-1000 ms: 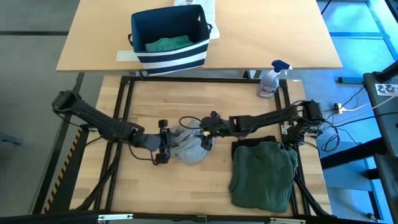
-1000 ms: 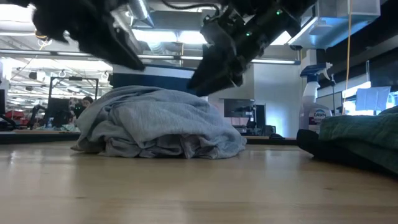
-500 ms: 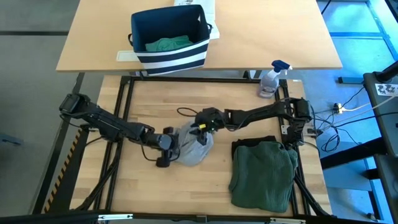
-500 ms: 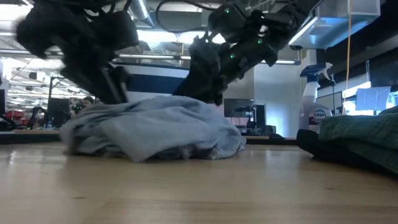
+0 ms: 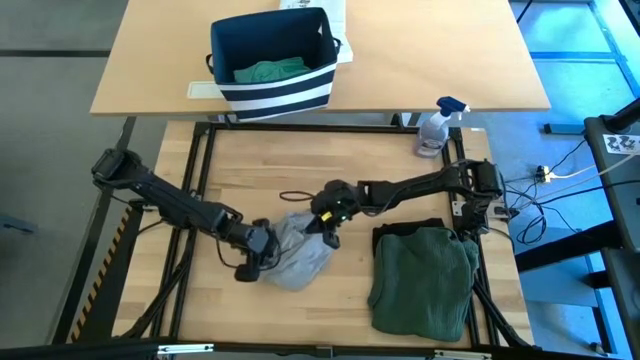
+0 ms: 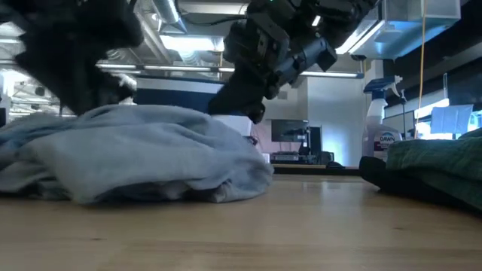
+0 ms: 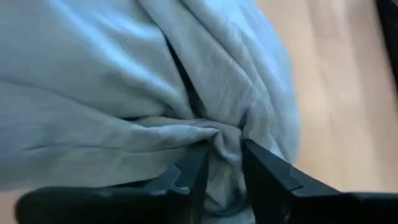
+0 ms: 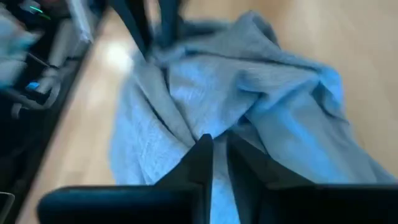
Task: Fold Laundry from Bin
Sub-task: Fold the gray shirt
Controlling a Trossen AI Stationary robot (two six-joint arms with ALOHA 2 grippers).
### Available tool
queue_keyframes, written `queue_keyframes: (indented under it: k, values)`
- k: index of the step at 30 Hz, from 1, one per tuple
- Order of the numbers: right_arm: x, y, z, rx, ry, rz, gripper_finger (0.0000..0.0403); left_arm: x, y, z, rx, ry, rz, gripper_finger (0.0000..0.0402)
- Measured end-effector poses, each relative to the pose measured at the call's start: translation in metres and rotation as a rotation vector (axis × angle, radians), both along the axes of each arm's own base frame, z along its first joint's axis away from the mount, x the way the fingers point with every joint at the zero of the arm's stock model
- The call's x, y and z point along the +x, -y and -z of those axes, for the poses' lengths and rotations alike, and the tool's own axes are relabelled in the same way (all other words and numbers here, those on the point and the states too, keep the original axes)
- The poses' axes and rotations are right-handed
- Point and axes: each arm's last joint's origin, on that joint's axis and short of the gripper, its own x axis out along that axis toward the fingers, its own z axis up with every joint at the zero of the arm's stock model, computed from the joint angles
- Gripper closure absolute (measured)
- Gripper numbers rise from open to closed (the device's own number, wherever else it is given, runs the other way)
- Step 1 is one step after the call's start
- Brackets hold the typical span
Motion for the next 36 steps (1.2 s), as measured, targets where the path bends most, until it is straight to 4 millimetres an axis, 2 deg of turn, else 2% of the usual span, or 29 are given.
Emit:
queue_keyframes:
  k: [4, 8, 11, 14, 18, 22, 29, 36]
  values:
    - [-0.008, 0.002, 0.01, -0.029, -0.14, 0.045, 0.0335, -0.004, -0.004, -0.03, 0.177, 0.126, -0.059, 0.0344]
    - [-0.009, -0.004, 0.012, -0.03, -0.178, 0.066, 0.0327, -0.013, -0.002, -0.05, 0.309, 0.237, -0.036, 0.0388]
    - [-0.008, -0.012, 0.016, -0.039, -0.174, 0.059, 0.0327, -0.016, -0.004, -0.052, 0.356, 0.238, -0.04, 0.0397]
    - [-0.007, -0.025, 0.019, -0.022, -0.169, 0.005, 0.0326, -0.016, -0.014, -0.051, 0.429, 0.221, -0.125, 0.0397]
    - [-0.008, -0.041, 0.02, -0.007, -0.175, -0.061, 0.0326, -0.014, -0.029, -0.042, 0.425, 0.188, -0.192, 0.0396]
    - [-0.01, -0.055, 0.02, 0.002, -0.176, -0.108, 0.0326, -0.011, -0.041, -0.031, 0.378, 0.182, -0.166, 0.0373]
    - [-0.016, -0.081, 0.021, 0.03, -0.205, -0.171, 0.0326, -0.008, -0.053, -0.015, 0.129, 0.214, -0.018, 0.0287]
    - [-0.017, -0.086, 0.021, 0.043, -0.212, -0.172, 0.0326, -0.006, -0.077, -0.005, 0.218, 0.171, -0.175, 0.024]
